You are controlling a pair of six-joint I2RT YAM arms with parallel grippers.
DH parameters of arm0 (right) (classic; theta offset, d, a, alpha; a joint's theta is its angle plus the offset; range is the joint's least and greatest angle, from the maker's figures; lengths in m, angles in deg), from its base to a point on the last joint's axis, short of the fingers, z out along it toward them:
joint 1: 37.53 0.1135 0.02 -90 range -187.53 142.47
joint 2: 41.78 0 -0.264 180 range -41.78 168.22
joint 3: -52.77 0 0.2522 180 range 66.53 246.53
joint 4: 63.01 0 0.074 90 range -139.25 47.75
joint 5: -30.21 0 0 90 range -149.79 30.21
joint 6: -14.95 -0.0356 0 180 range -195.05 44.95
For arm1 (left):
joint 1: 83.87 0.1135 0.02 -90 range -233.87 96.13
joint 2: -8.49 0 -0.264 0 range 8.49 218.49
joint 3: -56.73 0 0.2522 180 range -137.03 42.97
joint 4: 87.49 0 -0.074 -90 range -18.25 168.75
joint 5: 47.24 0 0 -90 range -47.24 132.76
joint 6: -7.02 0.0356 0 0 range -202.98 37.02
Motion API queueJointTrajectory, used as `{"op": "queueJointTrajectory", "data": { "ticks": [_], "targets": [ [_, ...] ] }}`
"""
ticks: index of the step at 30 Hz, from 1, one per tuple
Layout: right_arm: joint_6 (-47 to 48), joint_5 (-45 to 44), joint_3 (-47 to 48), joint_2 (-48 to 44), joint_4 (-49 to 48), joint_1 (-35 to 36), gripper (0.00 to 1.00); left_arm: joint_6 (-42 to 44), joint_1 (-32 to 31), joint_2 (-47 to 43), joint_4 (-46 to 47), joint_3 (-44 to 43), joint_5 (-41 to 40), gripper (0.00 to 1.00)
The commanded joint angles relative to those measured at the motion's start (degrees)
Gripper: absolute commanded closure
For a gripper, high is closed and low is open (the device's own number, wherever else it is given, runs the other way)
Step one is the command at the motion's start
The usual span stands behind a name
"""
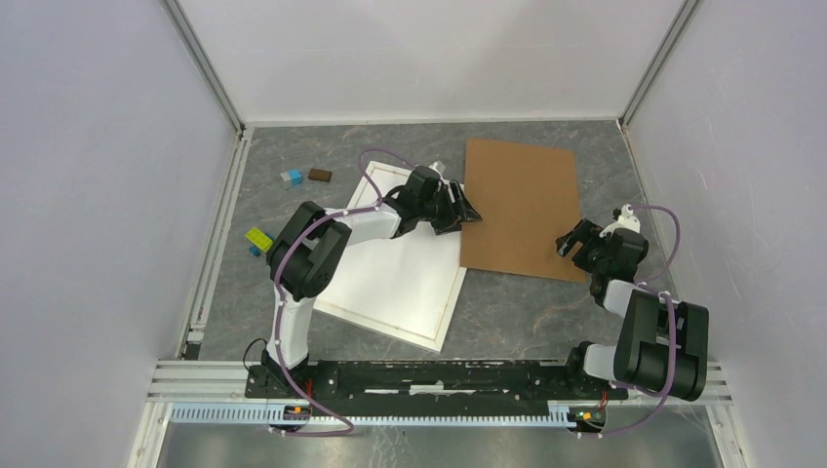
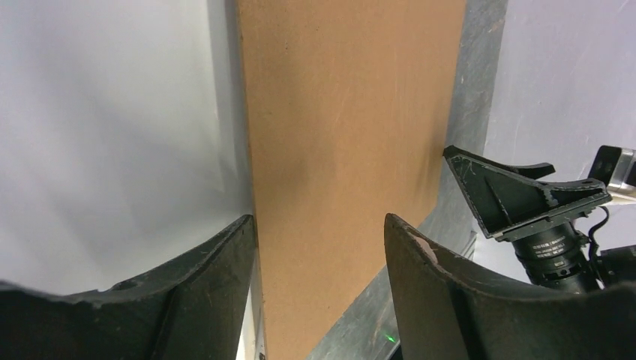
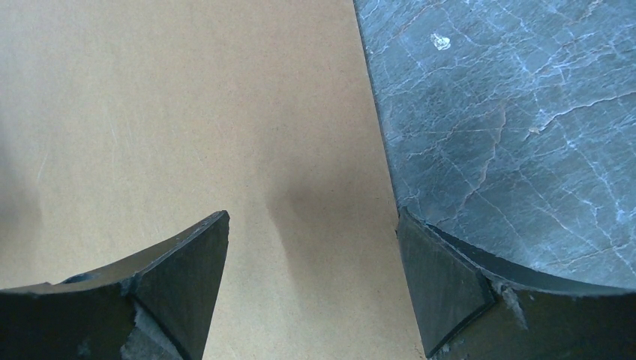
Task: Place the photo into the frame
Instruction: Pick up the photo frame item at the center of the board.
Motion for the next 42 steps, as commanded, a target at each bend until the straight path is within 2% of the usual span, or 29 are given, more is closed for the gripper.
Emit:
{"op": "queueJointTrajectory", "data": {
  "ticks": [1,10,15,23,31,35,40,42],
  "targets": [
    [-0.24,0.73,-1.31,2.06,6.48,0.32,0.12,-3.28,-0.24,-0.03,5.88,-2.13,3.12,0.33],
    [-0.35,0.86,-1.82,2.04,5.77,0.45,0.12,-5.26,-2.25,-1.28,11.88,-1.57,3.89,0.58],
    [-0.45,1.24,-1.83,2.19,5.53,0.53,0.12,-8.52,-3.72,-0.76,16.26,-1.71,4.14,0.62],
    [-0.42,1.25,-1.96,1.84,5.65,0.5,0.12,-9.14,-4.36,-0.24,15.44,-2.27,4.02,0.63],
    [0.25,-0.2,-1.67,0.56,7.36,0.48,0.12,-3.68,-5.23,-0.81,6.52,-5.99,2.37,0.68],
    [1.56,-2.78,-1.45,-2.38,9.22,0.53,0.11,0.91,-6.33,-1.17,0.89,-9.19,0.84,0.78],
    [3.08,-4.73,0.14,-5.66,12.91,0.55,0.09,4.02,-6.57,-2.64,-3.13,-11.3,-0.23,0.97],
    [3.54,-6.04,0.61,-7.45,14.5,0.48,0.08,6.23,-6.72,-4.38,-5.2,-11.9,-0.98,0.98]
  ]
}}
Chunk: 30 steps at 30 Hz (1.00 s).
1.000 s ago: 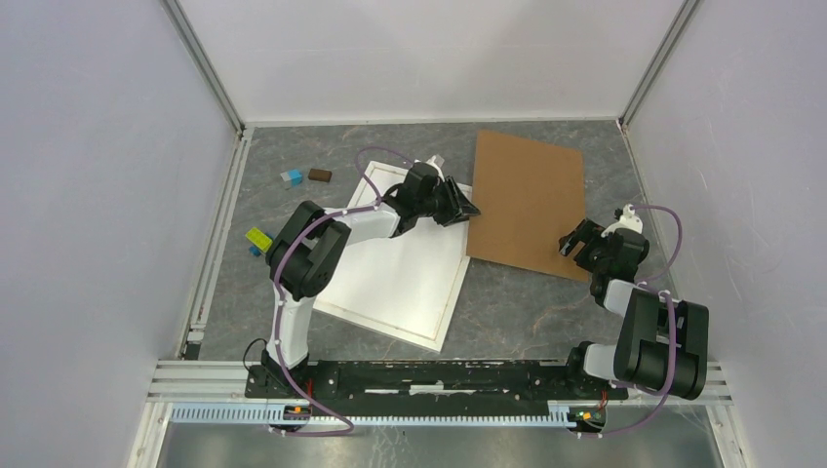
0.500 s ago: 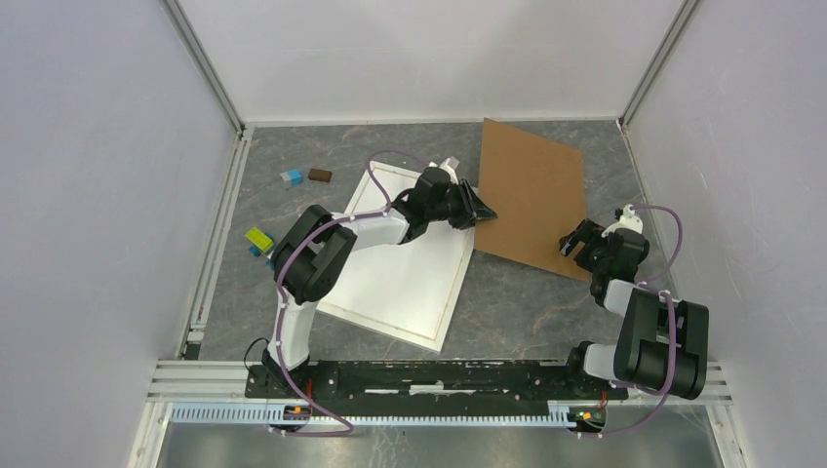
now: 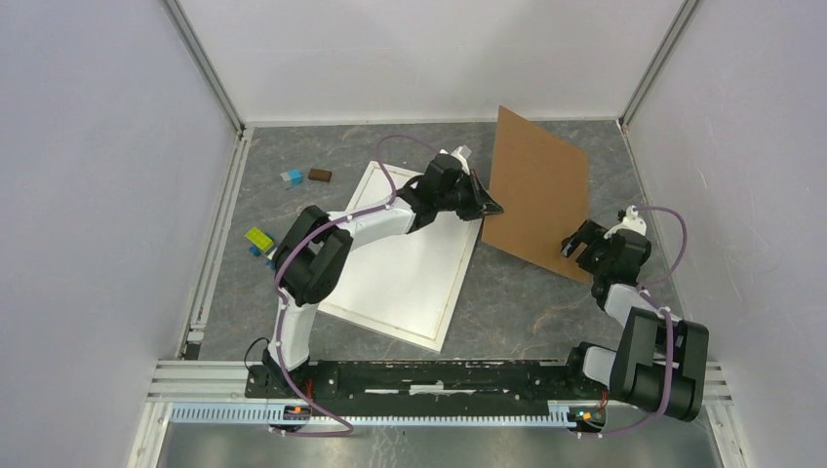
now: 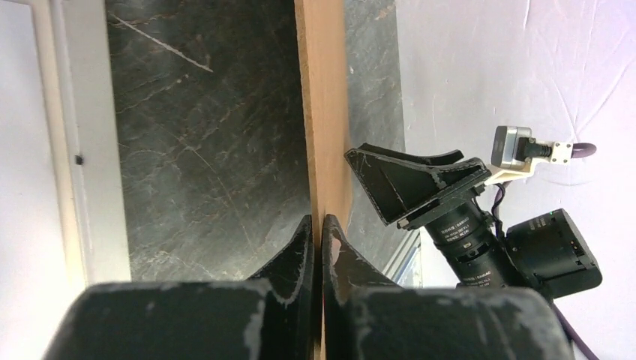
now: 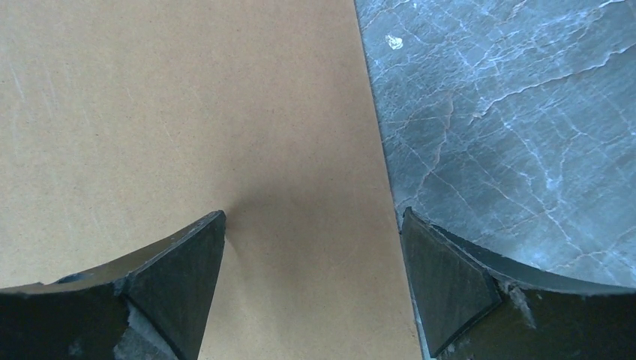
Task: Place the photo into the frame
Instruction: Pick up the photo frame item at the center of the board.
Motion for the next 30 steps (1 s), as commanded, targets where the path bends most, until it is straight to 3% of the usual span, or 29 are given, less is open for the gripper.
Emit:
{"op": "queueJointTrajectory", "data": {
  "ticks": [1,11,16,22,30],
  "targets": [
    [3.12,-2.13,0.78,-3.57,9.93,0.75,0.08,10.15,-1.61,-5.04,-5.86,-3.3,-1.48,0.98],
    [3.76,-12.6,1.53,-12.02,14.25,0.73,0.09,23.44,-2.47,-19.41,-24.66,-9.41,-9.12,0.98],
    [3.63,-13.4,1.59,-11.47,14.17,0.8,0.1,31.11,-3.28,-21.57,-37.23,-19.04,-11.88,0.98],
    [3.4,-12.24,1.46,-9.95,13.6,0.8,0.11,40.39,-7.36,-22.75,-49.71,-29.28,-23.01,0.98],
    [3.0,-10.81,0.8,-9.08,12.3,0.81,0.11,51.06,-8.17,-28.47,-58.81,-34.28,-35.71,0.98]
  ]
}}
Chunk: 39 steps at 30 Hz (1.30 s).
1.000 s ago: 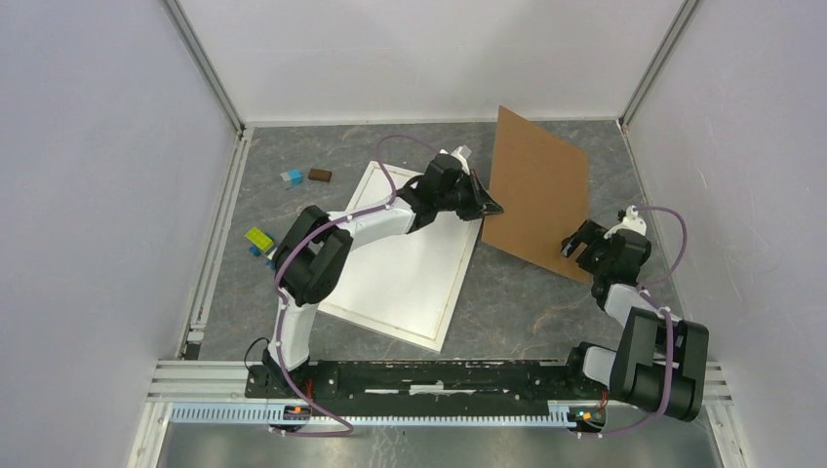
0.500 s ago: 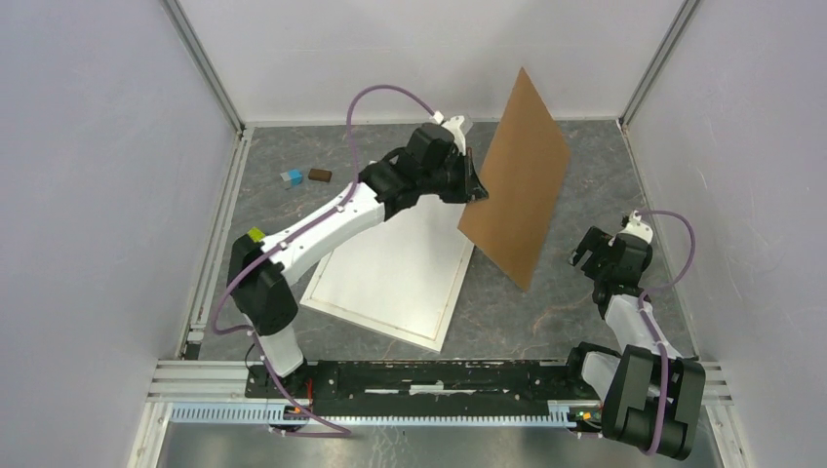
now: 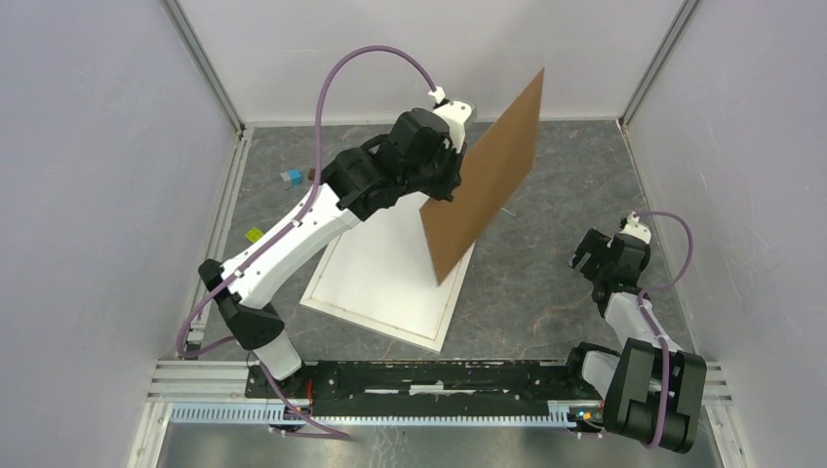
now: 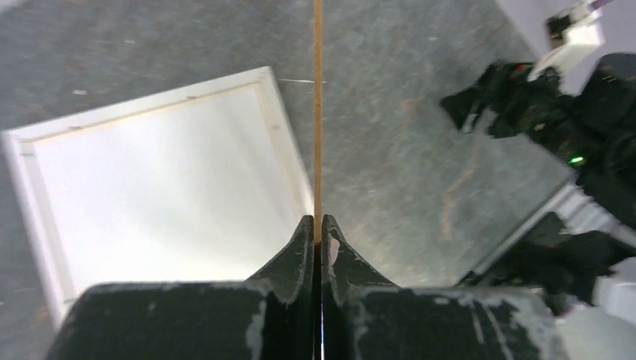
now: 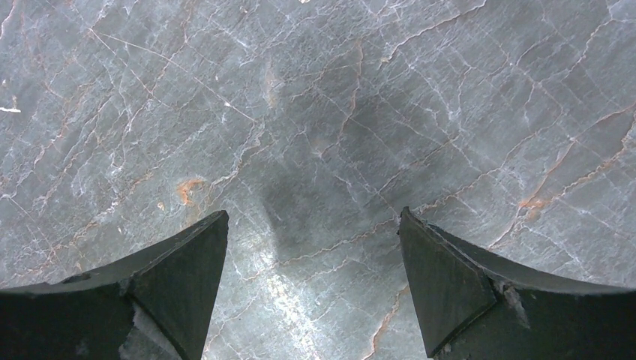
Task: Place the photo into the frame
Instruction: Pick up the photo frame item at the center of the board, then turn over the photo frame item on the photo frame.
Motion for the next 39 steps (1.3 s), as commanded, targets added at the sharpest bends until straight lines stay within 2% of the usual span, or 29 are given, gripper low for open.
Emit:
{"op": "queueJointTrajectory", "data": {
  "ticks": [1,7,9,13,17,22,25,32,39],
  "targets": [
    [0.02,0.79,0.44,0.47,-2.11,0.15,0.11,11.64,0.31,-7.42,-4.13,-5.56,-12.04,0.98],
    [-0.24,0.85,0.5,1.37,-2.82,0.21,0.12,19.27,0.32,-9.75,-12.39,-8.0,-25.91,0.98],
    [-0.36,2.51,0.46,1.75,-3.0,0.14,0.12,21.96,0.35,-11.29,-11.83,-6.14,-29.11,0.98],
    [-0.42,3.05,0.54,1.99,-3.0,0.18,0.12,26.74,0.22,-16.8,-5.18,3.22,-35.1,0.98],
    [-0.4,3.51,0.24,1.89,-3.22,0.2,0.12,27.21,0.09,-19.85,-0.02,10.84,-35.2,0.98],
    [-0.39,4.03,0.06,2.13,-3.42,0.14,0.12,26.66,-2.07,-23.45,7.51,23.1,-41.4,0.98],
    [-0.43,4.31,-0.07,2.24,-3.6,0.19,0.12,25.31,-2.97,-24.88,9.61,27.6,-42.65,0.98],
    [-0.51,4.67,-0.46,2.59,-3.96,0.16,0.12,22.33,-3.54,-27.36,9.13,32.89,-41.89,0.98],
    [-0.48,5.1,-0.57,2.79,-4.05,0.16,0.12,17.26,-3.99,-27.83,4.64,33.59,-41.38,0.98]
  ]
}}
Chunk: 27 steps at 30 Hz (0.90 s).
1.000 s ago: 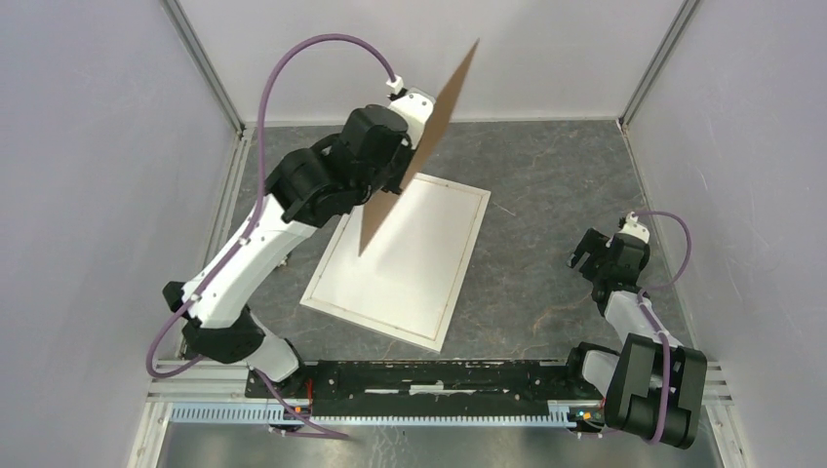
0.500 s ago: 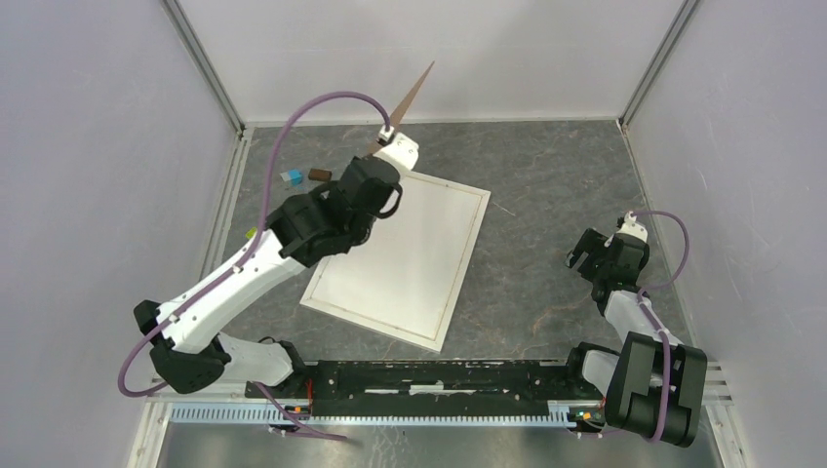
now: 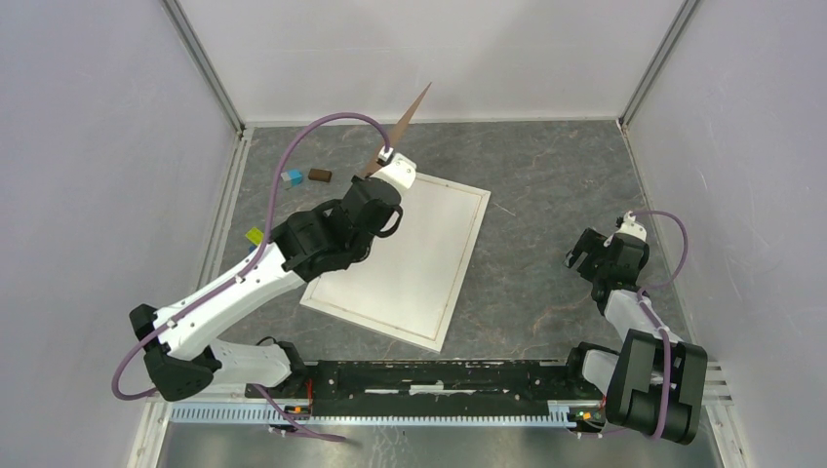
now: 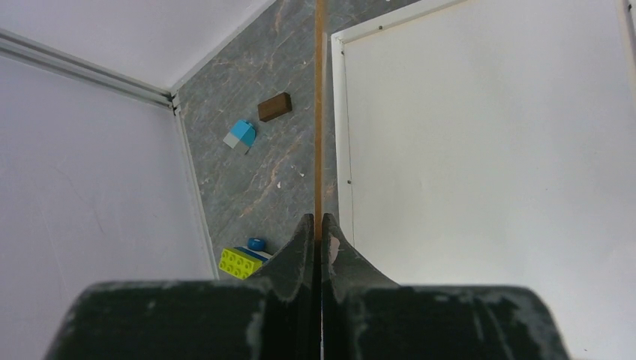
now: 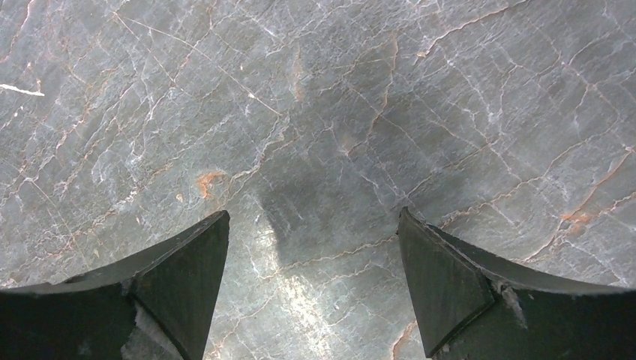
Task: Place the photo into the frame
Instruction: Turn over the photo frame item on the photo frame.
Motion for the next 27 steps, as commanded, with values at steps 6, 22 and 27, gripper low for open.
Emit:
{"op": "queueJointTrajectory", "data": {
  "ticks": [6,22,27],
  "targets": [
    [-0.3,0.86,-0.7,0.04,-2.11,0.11,0.12,-8.4,-1.18,-3.36,-2.6,-1.71,-2.67,0.98],
    [-0.34,1.32,-1.11,-0.07,-2.11,0.15,0.12,-11.8,-1.54,-4.28,-5.18,0.81,-1.95,0.98],
    [-0.36,1.3,-1.15,0.12,-2.42,0.13,0.12,-11.8,-1.52,-4.73,-5.05,2.01,-2.69,0.98]
  ]
}}
